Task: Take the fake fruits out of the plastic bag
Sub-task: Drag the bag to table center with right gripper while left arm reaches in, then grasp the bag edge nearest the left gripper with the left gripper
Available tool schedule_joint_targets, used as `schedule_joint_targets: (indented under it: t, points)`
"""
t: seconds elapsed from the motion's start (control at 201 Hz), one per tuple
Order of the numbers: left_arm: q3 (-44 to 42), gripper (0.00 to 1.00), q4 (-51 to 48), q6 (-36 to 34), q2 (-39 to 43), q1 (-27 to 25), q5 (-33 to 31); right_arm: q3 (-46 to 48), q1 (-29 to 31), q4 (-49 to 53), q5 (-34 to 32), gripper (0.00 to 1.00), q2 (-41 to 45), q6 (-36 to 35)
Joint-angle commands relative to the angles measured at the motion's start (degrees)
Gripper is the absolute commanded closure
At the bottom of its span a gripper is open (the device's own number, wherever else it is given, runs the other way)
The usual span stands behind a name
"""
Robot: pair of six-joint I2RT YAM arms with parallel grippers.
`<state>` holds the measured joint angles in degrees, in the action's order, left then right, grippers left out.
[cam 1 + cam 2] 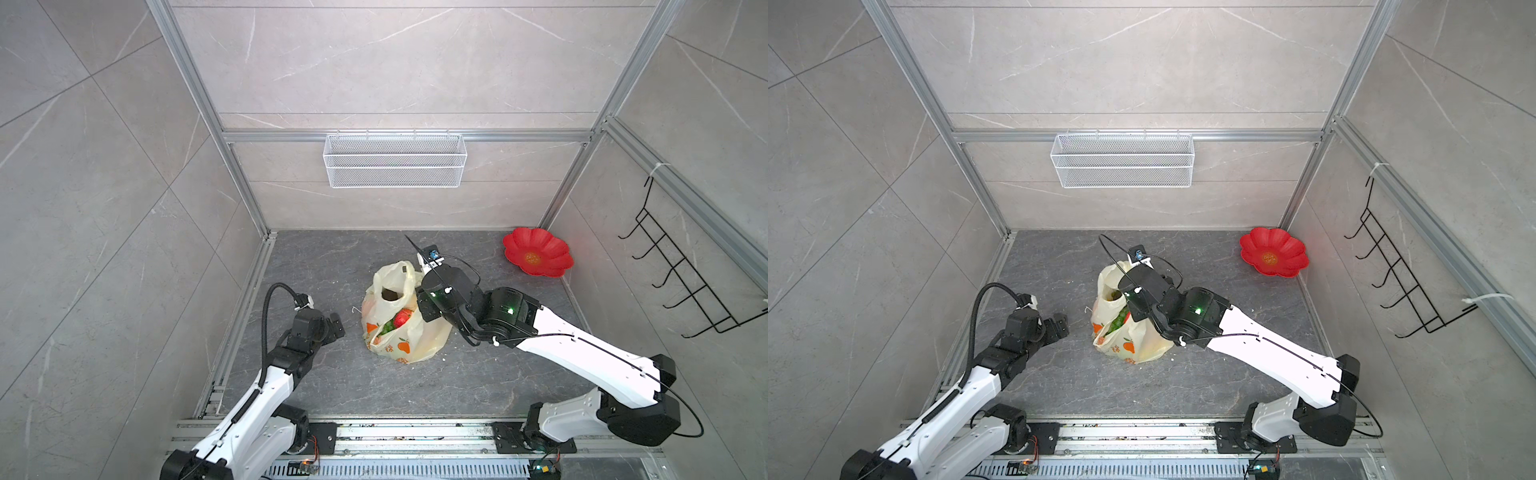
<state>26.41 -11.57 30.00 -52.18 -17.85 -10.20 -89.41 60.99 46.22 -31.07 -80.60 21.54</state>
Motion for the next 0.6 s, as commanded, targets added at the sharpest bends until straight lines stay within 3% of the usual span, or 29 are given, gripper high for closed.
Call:
schedule_joint_targets:
  t: [0.0, 0.1, 0.279, 0.403, 0.597]
  points:
    - [4.7, 0.01, 0.3, -1.8, -1.2, -1.8, 2.7, 3.4, -0.2, -1.8, 4.7, 0.38, 3.6, 2.2]
    - [9.1, 0.00, -6.4, 1.7, 1.7, -6.7, -0.4, 5.7, -0.2, -2.6, 7.0, 0.31, 7.4, 3.4]
    - [16.8, 0.01, -17.3, 6.3, 8.3, -15.5, -2.3, 9.2, -0.2, -0.6, 4.2, 0.31, 8.9, 9.6]
    - [25.9, 0.01, -27.7, 5.4, 10.6, -19.1, -7.0, 11.3, -0.2, 0.5, 2.3, 0.37, 8.5, 13.4]
    - [43.0, 0.01, -36.1, -0.4, 2.6, -22.9, 0.7, 17.5, -0.2, -3.6, 3.8, 0.53, 10.1, 15.6]
